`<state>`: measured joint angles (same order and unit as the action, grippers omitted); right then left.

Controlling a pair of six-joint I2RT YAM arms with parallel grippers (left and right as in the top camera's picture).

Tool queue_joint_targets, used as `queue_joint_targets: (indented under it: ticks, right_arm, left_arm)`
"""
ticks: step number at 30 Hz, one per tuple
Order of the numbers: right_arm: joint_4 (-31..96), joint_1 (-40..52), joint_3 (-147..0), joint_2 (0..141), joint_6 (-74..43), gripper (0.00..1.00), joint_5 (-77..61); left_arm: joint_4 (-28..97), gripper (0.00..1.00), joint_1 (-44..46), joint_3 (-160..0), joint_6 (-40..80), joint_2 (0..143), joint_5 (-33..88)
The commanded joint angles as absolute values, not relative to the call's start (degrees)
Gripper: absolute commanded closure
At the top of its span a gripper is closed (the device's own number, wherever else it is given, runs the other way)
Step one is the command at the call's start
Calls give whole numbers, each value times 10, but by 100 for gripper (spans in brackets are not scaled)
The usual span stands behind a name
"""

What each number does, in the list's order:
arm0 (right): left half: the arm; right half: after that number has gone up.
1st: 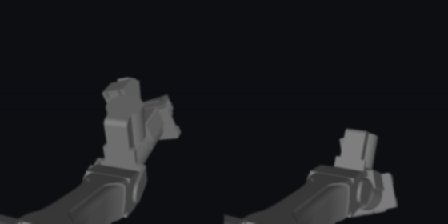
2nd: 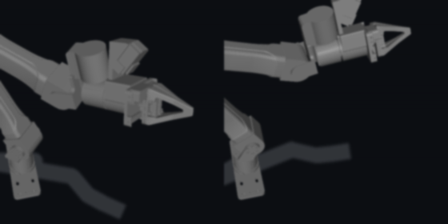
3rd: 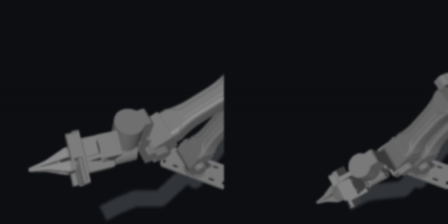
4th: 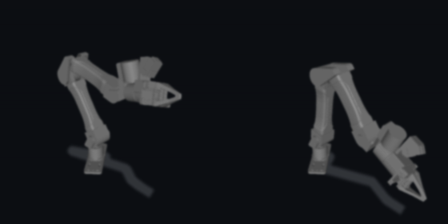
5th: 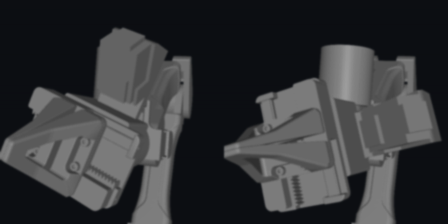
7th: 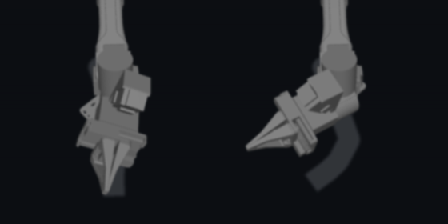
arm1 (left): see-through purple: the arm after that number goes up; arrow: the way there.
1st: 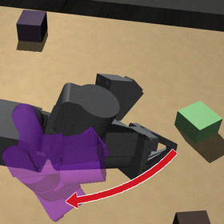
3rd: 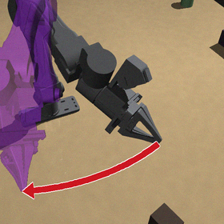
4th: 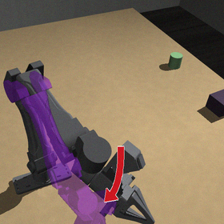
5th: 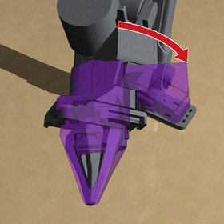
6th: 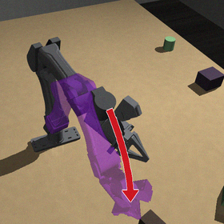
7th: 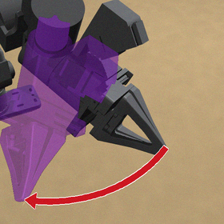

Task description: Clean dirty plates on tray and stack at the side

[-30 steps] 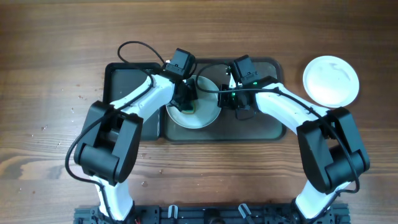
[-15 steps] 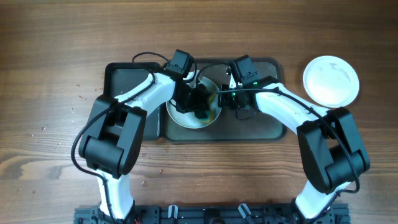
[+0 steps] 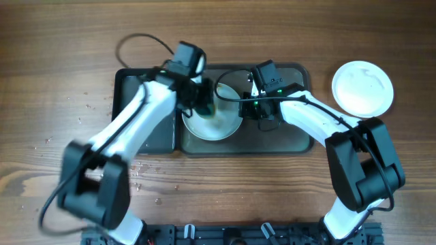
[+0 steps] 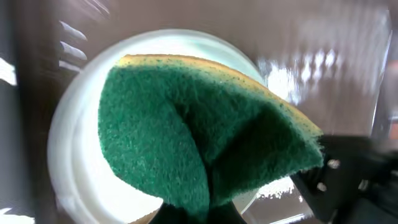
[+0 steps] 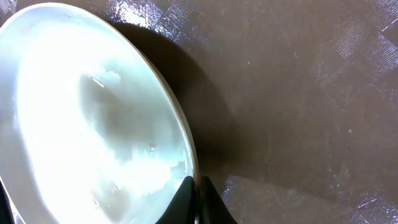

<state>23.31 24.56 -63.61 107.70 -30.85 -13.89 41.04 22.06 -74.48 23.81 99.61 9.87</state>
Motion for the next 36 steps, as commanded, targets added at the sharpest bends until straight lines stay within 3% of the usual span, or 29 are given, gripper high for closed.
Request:
queue_joint_targets:
  ticks: [1, 10, 13, 16, 24, 36]
  right_arm:
    - [234, 246, -632, 1084, -315, 91, -124]
    - [241, 246, -630, 1112, -350, 77, -122]
    - [238, 246, -630, 1130, -361, 83, -144]
    - [232, 246, -630, 1136, -362, 96, -151]
    - [233, 244, -640, 1127, -357, 96, -151]
    - [384, 241, -767, 1073, -302, 96, -120]
  left_arm:
    - [436, 96, 187, -760, 229, 925, -8]
    - [529, 96, 13, -760, 227, 909, -10]
    - [537, 96, -24, -759, 227, 916, 2]
    - [529, 96, -39, -743, 210, 917, 3]
    - [475, 96, -44, -672, 199, 917, 1]
    - [469, 96, -44, -663, 181, 917, 5]
